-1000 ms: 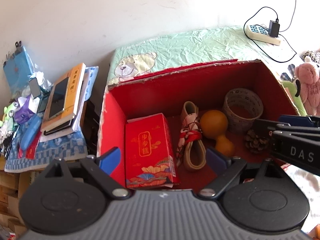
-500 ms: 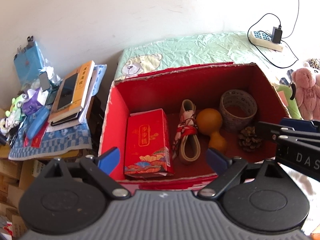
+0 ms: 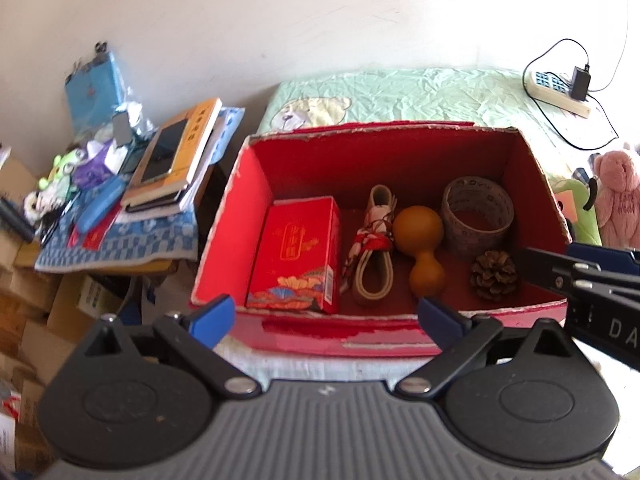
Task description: Organize objects
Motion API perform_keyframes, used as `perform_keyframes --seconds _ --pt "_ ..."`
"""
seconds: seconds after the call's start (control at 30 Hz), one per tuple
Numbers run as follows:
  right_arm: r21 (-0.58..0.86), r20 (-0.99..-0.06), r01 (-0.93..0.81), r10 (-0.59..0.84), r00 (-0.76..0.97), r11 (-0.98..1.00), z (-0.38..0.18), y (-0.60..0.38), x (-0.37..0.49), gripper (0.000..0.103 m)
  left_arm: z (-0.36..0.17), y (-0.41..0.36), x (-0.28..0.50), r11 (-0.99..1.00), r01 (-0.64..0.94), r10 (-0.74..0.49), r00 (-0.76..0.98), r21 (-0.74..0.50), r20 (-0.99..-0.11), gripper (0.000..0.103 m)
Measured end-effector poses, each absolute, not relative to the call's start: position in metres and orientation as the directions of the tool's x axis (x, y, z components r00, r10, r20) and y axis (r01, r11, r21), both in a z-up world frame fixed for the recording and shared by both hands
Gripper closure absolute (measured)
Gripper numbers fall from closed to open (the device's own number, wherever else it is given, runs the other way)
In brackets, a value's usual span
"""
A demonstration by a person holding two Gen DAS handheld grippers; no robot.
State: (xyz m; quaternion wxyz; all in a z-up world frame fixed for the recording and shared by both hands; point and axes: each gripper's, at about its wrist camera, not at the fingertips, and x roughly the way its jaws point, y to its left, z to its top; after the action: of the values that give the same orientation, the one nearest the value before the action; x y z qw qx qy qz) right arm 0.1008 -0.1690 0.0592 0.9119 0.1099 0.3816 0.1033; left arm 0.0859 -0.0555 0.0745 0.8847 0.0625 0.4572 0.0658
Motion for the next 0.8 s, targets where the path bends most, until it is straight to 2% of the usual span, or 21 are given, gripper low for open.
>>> perform_keyframes --seconds 0.33,0.53,0.8 --pt "0.311 -0.673 -0.151 0.33 0.662 0.938 0.055 -0.179 0.1 0.057 0.075 -0.061 0.078 0.979 -0.132 0.205 0.548 0.158 -0.811 0.004" --pt "0.294 -0.668 -0.11 0.287 0.687 0.949 0.06 -0.176 0.104 0.056 0.078 -0.055 0.086 0.981 -0.124 0.195 0.557 0.151 -0.807 0.004" --pt "0.258 -0.67 -0.028 0.199 0.716 0.966 0.066 -0.159 0.107 0.056 0.081 -0.038 0.104 0.987 -0.039 0.149 0.578 0.156 -0.802 0.004"
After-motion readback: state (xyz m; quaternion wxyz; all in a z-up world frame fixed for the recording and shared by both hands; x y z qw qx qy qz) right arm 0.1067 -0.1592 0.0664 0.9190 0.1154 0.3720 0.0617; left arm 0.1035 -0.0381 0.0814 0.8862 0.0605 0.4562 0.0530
